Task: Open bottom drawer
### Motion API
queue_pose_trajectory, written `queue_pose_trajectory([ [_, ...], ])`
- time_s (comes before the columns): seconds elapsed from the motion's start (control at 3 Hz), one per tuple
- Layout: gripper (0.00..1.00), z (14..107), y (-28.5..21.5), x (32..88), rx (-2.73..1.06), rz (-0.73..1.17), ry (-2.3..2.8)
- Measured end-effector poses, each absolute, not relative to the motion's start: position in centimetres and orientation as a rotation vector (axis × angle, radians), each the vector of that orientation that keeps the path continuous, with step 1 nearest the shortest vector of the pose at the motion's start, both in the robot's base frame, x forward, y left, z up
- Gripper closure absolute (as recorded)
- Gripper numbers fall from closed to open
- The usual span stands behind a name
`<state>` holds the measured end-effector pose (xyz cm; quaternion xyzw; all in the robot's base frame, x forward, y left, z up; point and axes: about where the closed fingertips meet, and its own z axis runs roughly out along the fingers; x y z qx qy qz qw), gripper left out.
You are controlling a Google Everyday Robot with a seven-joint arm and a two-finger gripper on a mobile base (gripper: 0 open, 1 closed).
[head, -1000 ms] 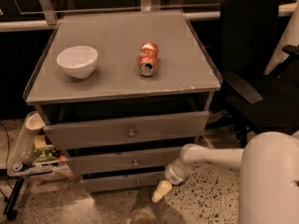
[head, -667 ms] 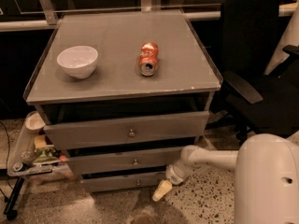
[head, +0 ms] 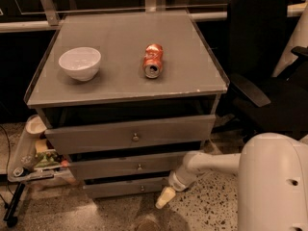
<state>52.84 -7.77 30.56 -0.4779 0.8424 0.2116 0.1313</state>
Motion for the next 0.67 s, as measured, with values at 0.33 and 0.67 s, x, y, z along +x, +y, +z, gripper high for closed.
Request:
queue_pose_trajectory([
  [0.33, 0.0, 28.3, -7.8, 52.9, -1.363, 0.572, 2.466],
  [0.67, 0.0, 25.9, -8.3, 53.6, -1.317, 0.533, 2.471],
])
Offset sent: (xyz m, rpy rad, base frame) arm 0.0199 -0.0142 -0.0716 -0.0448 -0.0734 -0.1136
